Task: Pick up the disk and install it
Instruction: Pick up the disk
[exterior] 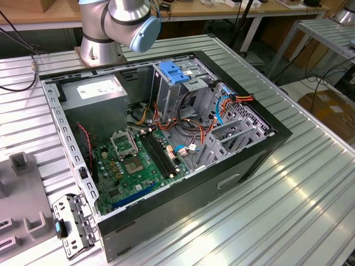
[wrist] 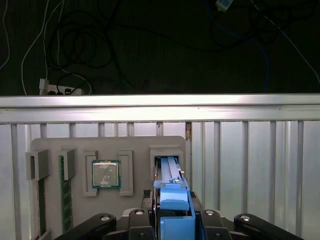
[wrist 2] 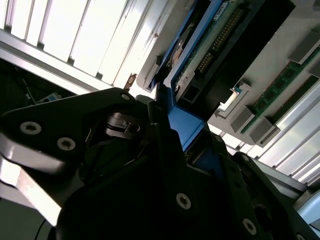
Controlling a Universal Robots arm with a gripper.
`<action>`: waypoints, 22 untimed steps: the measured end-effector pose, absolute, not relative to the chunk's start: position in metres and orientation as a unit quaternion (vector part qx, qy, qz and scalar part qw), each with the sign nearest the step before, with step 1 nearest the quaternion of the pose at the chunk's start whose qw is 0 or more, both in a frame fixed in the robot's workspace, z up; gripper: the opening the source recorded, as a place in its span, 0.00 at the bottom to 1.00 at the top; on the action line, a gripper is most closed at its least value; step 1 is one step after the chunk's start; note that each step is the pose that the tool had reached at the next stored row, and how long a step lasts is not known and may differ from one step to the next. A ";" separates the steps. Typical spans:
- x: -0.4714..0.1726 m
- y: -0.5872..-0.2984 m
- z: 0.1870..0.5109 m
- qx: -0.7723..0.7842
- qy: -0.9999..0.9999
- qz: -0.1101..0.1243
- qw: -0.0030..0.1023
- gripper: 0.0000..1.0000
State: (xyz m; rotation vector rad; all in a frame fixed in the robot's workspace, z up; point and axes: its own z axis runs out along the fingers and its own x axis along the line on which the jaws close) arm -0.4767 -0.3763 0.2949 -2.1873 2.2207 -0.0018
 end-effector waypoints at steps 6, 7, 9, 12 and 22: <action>-0.477 -0.376 0.296 -0.702 0.712 -0.001 0.012 0.37; -0.477 -0.376 0.296 -0.702 0.712 -0.001 0.012 0.37; -0.477 -0.376 0.297 -0.702 0.712 -0.001 0.012 0.37; -0.477 -0.376 0.298 -0.702 0.712 -0.001 0.012 0.37; -0.477 -0.376 0.313 -0.702 0.712 -0.001 0.012 0.37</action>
